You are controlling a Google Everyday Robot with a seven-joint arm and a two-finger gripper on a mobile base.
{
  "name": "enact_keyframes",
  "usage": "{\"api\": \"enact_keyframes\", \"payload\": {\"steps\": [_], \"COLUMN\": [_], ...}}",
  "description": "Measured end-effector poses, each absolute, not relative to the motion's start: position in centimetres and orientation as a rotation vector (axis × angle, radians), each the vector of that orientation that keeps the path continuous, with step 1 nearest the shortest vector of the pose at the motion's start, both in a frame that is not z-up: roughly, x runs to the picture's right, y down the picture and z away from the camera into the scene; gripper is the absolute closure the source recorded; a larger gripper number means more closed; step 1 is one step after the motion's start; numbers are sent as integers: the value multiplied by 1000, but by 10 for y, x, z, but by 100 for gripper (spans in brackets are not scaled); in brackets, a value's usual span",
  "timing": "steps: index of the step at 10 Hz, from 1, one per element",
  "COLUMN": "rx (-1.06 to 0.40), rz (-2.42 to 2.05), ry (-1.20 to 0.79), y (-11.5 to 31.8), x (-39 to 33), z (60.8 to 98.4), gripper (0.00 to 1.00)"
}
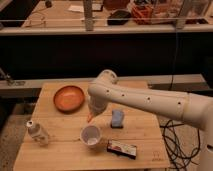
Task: Place the pepper in the ceramic cup
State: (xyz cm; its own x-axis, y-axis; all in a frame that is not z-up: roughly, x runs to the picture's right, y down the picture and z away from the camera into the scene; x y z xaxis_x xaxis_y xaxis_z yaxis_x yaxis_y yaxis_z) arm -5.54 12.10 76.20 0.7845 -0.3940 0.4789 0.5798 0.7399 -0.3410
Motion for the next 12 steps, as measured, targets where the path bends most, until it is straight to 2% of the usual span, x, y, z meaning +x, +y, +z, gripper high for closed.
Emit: {"api": "enact_keyframes", "payload": {"steps": [1,2,7,10,12], "rx": [-500,-499,-508,-505,-507], "rz": [-555,-558,-596,-643,-666], "ry": [-397,-398,-425,-477,-506], "y": [112,100,36,27,35], "x": [-62,-67,-70,-70,-67], "z": [781,799,919,952,953], "gripper": [24,20,20,20,20]}}
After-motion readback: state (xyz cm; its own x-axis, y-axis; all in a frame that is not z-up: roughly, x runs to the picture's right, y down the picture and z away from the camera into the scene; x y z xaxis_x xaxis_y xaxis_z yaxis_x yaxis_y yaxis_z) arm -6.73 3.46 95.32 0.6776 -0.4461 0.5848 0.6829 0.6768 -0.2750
